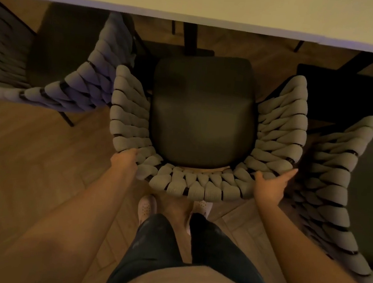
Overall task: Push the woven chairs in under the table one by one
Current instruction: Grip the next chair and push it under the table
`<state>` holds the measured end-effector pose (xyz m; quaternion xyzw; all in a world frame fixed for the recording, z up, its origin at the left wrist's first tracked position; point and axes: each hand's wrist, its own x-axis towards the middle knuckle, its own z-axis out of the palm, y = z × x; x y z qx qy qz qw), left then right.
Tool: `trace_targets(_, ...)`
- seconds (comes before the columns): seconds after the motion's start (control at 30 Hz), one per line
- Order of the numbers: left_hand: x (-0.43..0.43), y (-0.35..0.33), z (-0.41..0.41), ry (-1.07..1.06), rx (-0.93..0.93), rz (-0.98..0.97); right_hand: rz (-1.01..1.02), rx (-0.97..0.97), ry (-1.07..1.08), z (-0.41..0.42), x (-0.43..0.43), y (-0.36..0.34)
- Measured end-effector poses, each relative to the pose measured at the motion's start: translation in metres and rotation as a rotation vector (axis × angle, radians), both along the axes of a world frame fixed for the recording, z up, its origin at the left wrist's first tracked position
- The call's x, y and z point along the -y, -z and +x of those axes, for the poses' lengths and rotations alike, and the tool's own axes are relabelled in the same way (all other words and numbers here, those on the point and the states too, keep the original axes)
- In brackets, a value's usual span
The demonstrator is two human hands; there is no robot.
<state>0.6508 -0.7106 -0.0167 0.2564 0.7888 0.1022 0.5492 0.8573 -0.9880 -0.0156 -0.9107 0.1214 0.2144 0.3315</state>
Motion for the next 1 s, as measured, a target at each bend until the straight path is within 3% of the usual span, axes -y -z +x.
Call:
trace_targets(0.27,0.014,0.001,0.016,-0.11,-0.059,0.102,0.009,-0.025,0.161,0.017,0.006,0.0)
trace_targets(0.6,-0.026,-0.003,0.037,0.088,-0.181,0.225,0.051,-0.015,0.126,0.028,-0.02,-0.005)
trace_targets(1.0,-0.116,-0.007,0.064,0.249,-0.179,0.254,0.056,-0.033,0.124,0.044,-0.105,-0.004)
